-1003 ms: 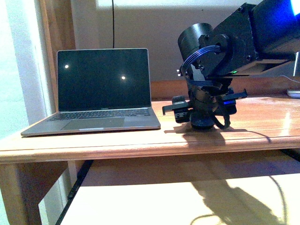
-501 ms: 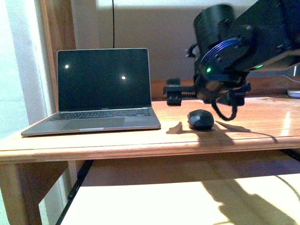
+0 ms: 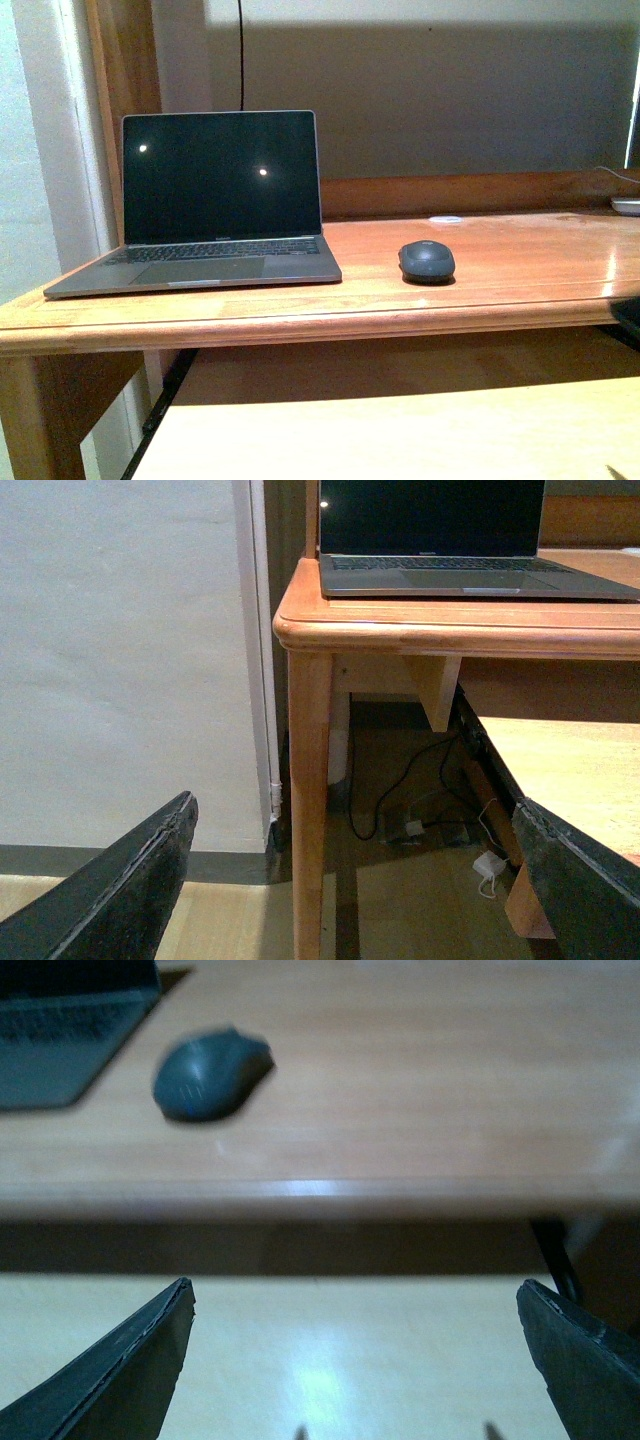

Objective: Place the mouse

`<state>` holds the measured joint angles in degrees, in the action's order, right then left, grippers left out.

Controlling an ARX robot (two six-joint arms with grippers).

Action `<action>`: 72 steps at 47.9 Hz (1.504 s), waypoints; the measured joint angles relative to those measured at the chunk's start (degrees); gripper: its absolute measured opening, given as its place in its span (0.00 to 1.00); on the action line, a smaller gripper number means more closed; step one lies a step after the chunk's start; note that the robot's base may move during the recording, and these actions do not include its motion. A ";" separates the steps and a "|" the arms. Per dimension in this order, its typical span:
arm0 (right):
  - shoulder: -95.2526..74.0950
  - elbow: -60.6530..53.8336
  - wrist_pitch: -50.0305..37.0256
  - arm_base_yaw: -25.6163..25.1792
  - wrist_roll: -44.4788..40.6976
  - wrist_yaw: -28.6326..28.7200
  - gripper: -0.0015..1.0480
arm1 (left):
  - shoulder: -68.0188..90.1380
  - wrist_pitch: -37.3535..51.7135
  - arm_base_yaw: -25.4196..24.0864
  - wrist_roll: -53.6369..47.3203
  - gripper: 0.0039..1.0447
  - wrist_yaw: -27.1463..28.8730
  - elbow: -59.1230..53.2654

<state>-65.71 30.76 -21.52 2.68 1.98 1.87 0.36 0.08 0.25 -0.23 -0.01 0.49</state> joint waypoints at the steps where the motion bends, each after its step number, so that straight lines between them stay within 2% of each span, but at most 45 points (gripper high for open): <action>1: 0.52 -1.03 -0.13 -0.42 -0.11 0.42 0.93 | 0.00 0.00 0.00 0.00 0.93 0.00 0.00; 17: 5.81 -17.38 -3.85 -6.86 -5.20 6.25 0.93 | 0.00 0.00 0.00 0.00 0.93 0.00 0.00; 29: 4.33 -20.68 -8.98 -6.19 -9.42 5.29 0.93 | 0.00 0.00 0.00 0.00 0.93 0.02 0.00; 39: 2.69 -20.59 -9.86 -6.75 -10.49 5.70 0.93 | 0.00 0.00 0.00 0.00 0.93 0.02 0.00; 46: 4.22 -20.02 -7.58 -11.82 -10.78 12.02 0.93 | 0.00 0.00 0.00 0.00 0.93 0.00 0.00; 52: 9.49 -20.02 -1.66 -18.56 -10.54 17.35 0.93 | 0.00 0.00 0.00 0.00 0.93 0.02 0.00; 59: 16.20 -20.85 4.83 -23.21 -11.45 23.17 0.93 | 0.00 0.00 0.00 0.00 0.93 0.00 0.00; 66: 18.49 -22.34 6.45 -23.50 -12.35 23.91 0.93 | 0.00 0.00 0.00 0.00 0.93 0.02 0.00; 72: 19.02 -23.08 6.01 -19.45 -12.20 20.63 0.93 | 0.00 0.00 0.00 0.00 0.93 0.00 0.00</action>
<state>-46.70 7.68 -15.51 -16.78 -10.22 22.50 0.36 0.08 0.25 -0.23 -0.01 0.49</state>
